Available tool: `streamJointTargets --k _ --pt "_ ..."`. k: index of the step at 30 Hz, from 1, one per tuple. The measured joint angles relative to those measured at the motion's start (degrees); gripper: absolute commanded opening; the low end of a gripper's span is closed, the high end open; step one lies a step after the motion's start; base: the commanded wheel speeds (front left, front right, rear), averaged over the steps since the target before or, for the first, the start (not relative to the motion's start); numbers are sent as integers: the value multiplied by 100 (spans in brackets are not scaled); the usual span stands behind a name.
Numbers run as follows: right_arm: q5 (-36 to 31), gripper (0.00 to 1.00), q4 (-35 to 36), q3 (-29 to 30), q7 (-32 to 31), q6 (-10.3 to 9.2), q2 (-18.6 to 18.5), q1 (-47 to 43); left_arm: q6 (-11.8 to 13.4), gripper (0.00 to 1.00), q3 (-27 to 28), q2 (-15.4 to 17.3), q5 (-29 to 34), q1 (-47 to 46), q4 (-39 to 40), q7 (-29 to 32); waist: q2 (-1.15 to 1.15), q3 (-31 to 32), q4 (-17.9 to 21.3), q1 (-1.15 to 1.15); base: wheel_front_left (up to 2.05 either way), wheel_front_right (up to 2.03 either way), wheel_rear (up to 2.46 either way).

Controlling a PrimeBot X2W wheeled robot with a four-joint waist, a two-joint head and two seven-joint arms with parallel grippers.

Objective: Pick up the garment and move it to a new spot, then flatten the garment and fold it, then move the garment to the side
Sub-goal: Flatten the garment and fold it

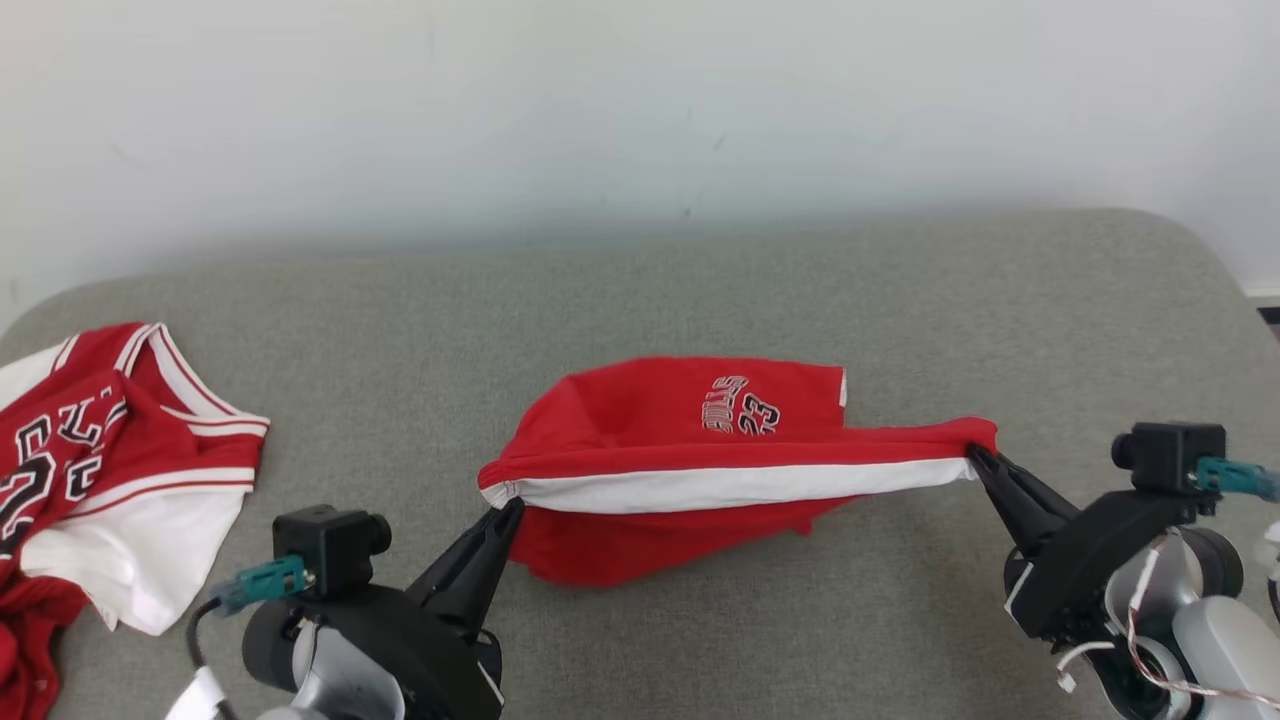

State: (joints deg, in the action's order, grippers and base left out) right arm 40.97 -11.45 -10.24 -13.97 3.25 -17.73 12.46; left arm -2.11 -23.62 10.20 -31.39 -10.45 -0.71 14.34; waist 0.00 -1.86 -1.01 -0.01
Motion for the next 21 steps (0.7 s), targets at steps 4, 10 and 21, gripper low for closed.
streamJointTargets --k 4,10,21 --pt "181 0 661 147 71 11 -11 -428 0 0 88 34 -222 355 516 -86 0 226 89 0 0 0 0" --pt "555 0 1968 722 313 -41 -75 -1173 3 0 211 47 -487 808 1404 -185 0 437 267 0 0 0 0" --pt "1101 0 4173 1539 463 -279 -109 -1502 88 0 376 134 -703 1003 2606 2 1 373 434 0 0 0 0"
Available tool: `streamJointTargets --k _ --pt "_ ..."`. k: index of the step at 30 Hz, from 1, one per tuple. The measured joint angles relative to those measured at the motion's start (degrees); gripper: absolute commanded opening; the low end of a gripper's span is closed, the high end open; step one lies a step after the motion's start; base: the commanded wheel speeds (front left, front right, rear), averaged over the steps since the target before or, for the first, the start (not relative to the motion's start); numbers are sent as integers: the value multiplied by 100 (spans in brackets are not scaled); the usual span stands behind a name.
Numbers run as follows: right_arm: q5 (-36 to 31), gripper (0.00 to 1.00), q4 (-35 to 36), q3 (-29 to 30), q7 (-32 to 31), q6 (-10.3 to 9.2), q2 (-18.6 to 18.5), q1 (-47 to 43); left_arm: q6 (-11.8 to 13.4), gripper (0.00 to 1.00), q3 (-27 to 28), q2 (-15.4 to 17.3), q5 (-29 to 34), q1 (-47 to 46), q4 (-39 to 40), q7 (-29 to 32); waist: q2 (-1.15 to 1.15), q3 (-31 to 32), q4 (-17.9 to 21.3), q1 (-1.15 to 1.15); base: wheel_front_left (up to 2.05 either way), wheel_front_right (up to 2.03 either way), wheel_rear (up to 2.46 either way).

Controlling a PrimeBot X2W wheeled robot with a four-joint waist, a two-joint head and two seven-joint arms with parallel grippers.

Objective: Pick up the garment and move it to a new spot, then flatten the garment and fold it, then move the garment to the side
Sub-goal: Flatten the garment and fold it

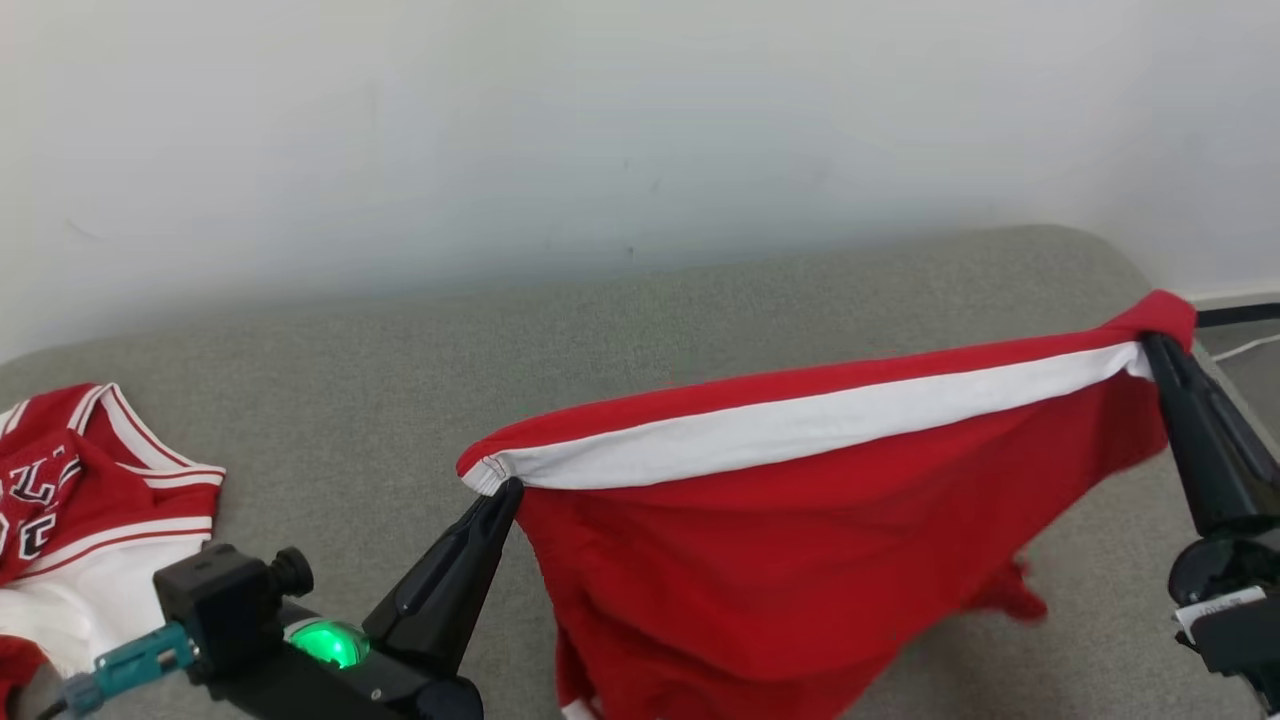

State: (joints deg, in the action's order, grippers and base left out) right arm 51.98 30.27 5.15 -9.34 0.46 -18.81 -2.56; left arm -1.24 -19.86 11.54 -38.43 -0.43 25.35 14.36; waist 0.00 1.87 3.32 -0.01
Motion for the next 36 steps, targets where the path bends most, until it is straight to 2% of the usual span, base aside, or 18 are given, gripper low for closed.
streamJointTargets --k 2,6,7,10,11,13,17,19,22,26,28,31,33,36 --pt "-18 0 -124 -69 -151 -100 -47 67 29 0 14 32 -18 -59 -71 131 0 -87 17 0 0 0 0" --pt "-73 0 -1021 -479 -445 -259 -55 912 103 0 41 52 31 -795 -801 400 0 -329 54 1 0 0 0" --pt "-73 0 -1021 -479 -445 -259 -55 912 103 0 41 52 31 -795 -801 400 0 -329 54 1 0 0 0" --pt "-140 0 -2041 -928 -634 -358 90 2107 194 0 59 -107 132 -1763 -1701 564 -1 -546 88 2 0 0 0" --pt "-277 0 -2746 -1148 -703 -405 223 3016 283 0 104 -280 226 -2491 -2263 601 -1 -696 114 2 0 0 0" --pt "-447 0 -3240 -1212 -682 -433 321 3999 360 0 171 -415 481 -3362 -2740 599 -1 -855 143 3 0 0 0" --pt "-723 0 -3296 -946 -227 -430 338 5544 382 0 369 -653 932 -5119 -3128 113 -1 -1166 180 4 0 0 0" --pt "-755 0 -3244 -924 -111 -293 267 5876 338 0 432 -698 951 -5591 -3167 -113 0 -1304 184 2 0 0 0" --pt "-886 0 -3268 -1096 -81 -145 111 5762 219 0 422 -641 968 -5574 -3379 -305 -1 -1480 171 3 0 0 0" --pt "-977 0 -3414 -1519 -314 -12 98 4752 110 0 252 -433 994 -4859 -3820 -389 -1 -1680 154 3 0 0 0" --pt "-966 0 -3430 -1661 -420 7 109 4200 -38 0 148 -319 994 -4435 -4112 -389 -1 -1782 160 3 0 0 0" --pt "-962 0 -3512 -1971 -480 36 318 3568 -218 0 10 -160 1011 -3927 -4658 -441 -1 -1934 201 2 0 0 0" --pt "-945 0 -3571 -2190 -486 74 509 3282 -238 0 -10 -24 1027 -3662 -4999 -498 -1 -2015 267 2 0 0 0" --pt "-938 0 -3612 -2351 -522 157 586 3060 -238 0 27 51 1027 -3474 -5408 -646 -1 -2096 413 1 0 0 0"
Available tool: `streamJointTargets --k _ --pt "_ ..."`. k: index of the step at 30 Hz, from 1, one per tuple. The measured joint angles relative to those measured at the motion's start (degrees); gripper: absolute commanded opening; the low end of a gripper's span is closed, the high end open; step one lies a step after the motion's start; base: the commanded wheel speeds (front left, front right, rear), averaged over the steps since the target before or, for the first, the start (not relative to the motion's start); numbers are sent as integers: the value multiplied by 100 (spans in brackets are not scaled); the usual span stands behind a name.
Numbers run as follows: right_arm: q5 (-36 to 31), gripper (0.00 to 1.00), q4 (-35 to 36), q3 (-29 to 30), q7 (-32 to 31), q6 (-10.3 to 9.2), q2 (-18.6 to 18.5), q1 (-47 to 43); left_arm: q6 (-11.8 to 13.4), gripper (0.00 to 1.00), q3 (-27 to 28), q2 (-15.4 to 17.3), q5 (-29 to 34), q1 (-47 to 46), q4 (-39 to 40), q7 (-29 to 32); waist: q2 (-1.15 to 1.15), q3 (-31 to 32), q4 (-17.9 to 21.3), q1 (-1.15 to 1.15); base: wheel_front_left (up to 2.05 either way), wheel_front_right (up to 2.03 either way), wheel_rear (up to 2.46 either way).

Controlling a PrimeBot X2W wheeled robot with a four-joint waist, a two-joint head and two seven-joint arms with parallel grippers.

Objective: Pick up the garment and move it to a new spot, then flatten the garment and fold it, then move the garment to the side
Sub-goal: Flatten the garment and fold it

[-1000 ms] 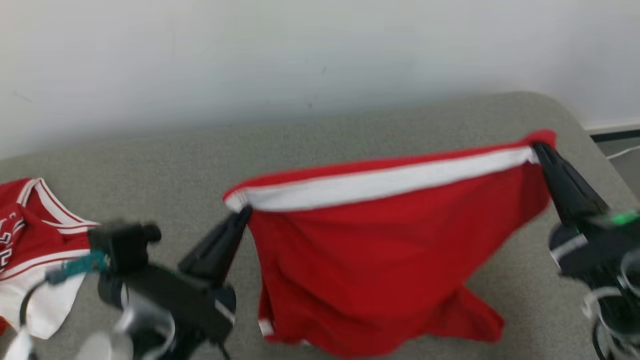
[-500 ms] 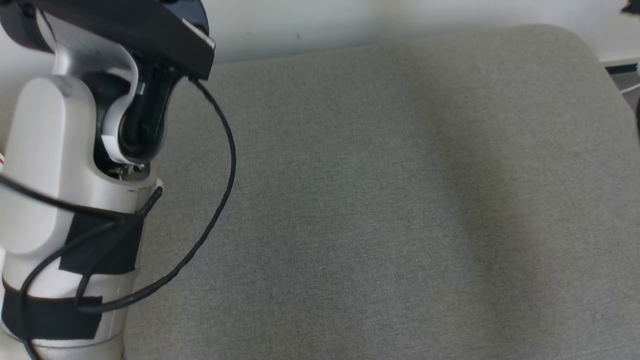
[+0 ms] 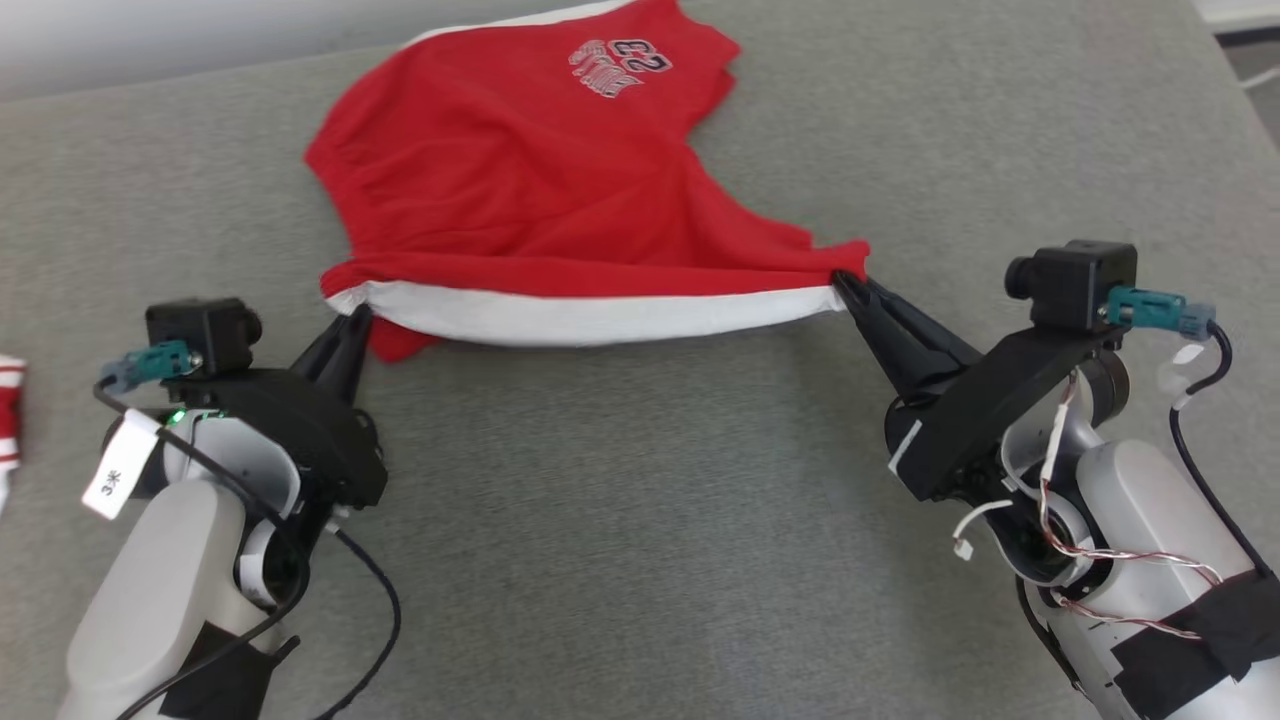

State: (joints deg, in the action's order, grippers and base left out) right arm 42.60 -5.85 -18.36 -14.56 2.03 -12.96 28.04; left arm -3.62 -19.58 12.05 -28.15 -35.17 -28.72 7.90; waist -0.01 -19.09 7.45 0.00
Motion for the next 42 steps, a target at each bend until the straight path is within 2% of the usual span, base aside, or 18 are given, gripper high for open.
streamJointTargets --k 4,9,21,34,35,36,37,38,42 --pt "0 0 -153 144 98 27 -143 -76 -58 0 1 -35 1 -46 -325 -264 0 -51 187 0 0 0 0" --pt "-2 0 -244 271 233 96 -297 -256 -250 0 -187 -96 130 -24 -482 -644 1 98 249 -1 0 0 0" --pt "68 0 -391 420 471 97 -361 -1364 -353 0 -870 37 248 1210 -444 -1068 1 941 -17 -1 0 0 0" --pt "218 0 -148 415 524 -156 -342 -2721 -353 0 -1199 189 215 2345 -7 -1087 2 1858 -414 -2 0 0 0" --pt "218 0 -129 397 523 -159 -335 -2754 -353 48 -1211 223 215 2379 -2 -1053 2 1893 -442 -2 0 0 0" --pt "218 4 -124 378 512 -160 -334 -2775 -353 100 -1226 256 216 2416 8 -1038 2 1922 -467 -2 0 0 0" --pt "218 33 -125 361 500 -181 -333 -2786 -353 100 -1234 275 216 2446 4 -1006 2 1948 -489 -2 0 0 0" --pt "218 100 -125 361 500 -181 -333 -2786 -353 100 -1234 275 216 2446 4 -1006 2 1948 -489 -2 0 0 0" --pt "208 100 -129 308 444 -212 -350 -2834 -352 100 -1284 294 218 2563 66 -880 2 1995 -529 -1 0 0 0"
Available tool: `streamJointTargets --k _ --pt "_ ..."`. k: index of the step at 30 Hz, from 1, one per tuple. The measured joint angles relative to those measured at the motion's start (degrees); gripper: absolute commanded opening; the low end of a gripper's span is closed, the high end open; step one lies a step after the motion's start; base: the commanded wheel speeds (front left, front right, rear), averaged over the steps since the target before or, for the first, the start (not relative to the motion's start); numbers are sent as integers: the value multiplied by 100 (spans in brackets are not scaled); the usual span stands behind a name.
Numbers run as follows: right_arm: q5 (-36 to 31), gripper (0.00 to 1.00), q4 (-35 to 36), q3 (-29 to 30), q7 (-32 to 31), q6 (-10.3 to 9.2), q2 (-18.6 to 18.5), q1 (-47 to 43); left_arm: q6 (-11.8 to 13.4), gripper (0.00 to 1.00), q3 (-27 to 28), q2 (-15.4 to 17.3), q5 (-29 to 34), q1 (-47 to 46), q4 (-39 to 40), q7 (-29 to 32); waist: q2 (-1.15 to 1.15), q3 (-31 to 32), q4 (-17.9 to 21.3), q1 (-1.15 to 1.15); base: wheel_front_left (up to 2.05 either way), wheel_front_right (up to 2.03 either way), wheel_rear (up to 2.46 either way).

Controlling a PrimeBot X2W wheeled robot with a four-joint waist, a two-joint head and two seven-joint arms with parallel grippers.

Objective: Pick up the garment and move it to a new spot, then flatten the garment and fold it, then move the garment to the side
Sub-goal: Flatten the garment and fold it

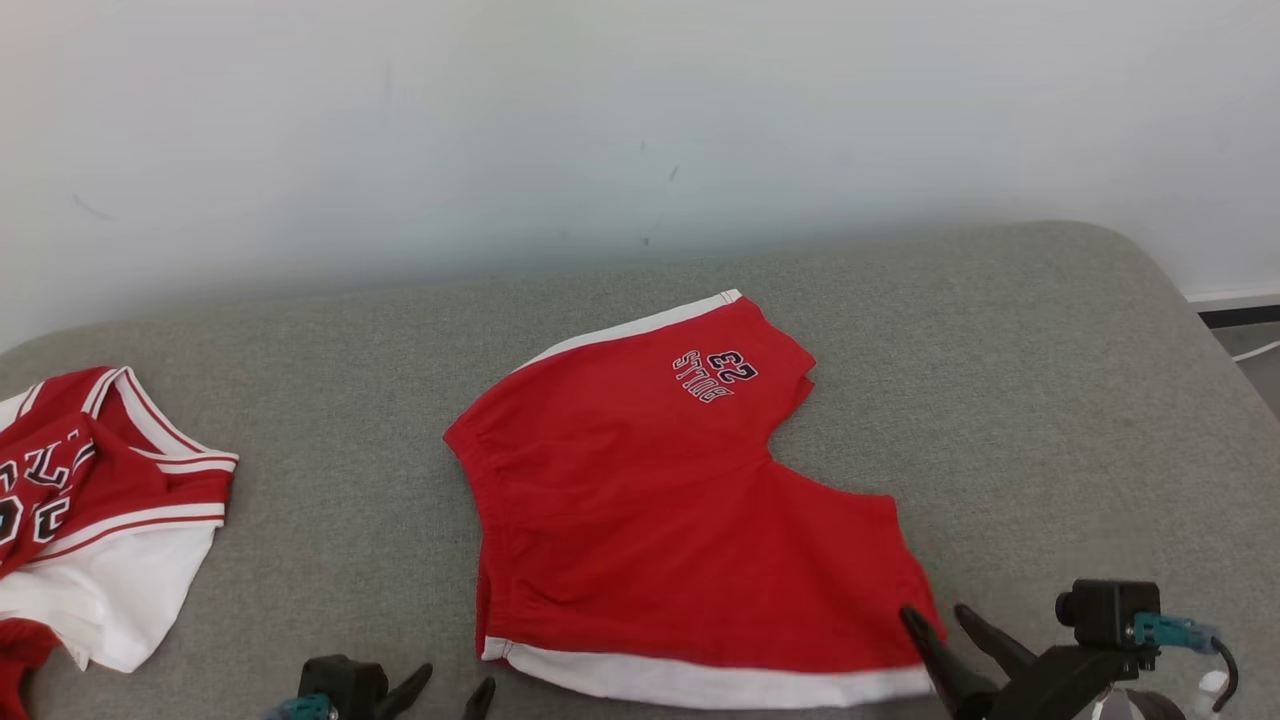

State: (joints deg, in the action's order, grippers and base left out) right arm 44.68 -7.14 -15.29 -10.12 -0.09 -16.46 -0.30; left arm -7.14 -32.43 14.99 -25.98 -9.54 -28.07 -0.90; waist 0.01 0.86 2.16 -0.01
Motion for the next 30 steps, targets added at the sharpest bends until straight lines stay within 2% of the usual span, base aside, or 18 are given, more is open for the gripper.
streamJointTargets --k 9,12,17,22,26,30 --pt "-200 100 5 -76 -196 -162 -256 -346 36 100 -22 133 -1 181 182 256 -1 25 -74 1 0 0 0" --pt "-252 100 102 2 -116 -213 -271 -348 212 100 118 182 -13 321 347 209 -1 66 -105 1 0 0 0" --pt "-348 100 271 297 341 -356 -200 -268 589 100 526 197 -7 333 902 -330 -1 166 -155 1 0 0 0" --pt "-344 100 371 705 951 -547 146 -274 853 100 670 180 111 333 1432 -833 -1 304 -239 1 0 0 0" --pt "-411 100 374 776 1265 -598 283 -298 1270 100 849 162 331 376 1606 -1031 -1 430 -306 0 0 0 0" --pt "-648 100 369 810 1584 -617 367 -297 1338 100 1154 96 235 760 1660 -1031 -1 572 -376 0 0 0 0"
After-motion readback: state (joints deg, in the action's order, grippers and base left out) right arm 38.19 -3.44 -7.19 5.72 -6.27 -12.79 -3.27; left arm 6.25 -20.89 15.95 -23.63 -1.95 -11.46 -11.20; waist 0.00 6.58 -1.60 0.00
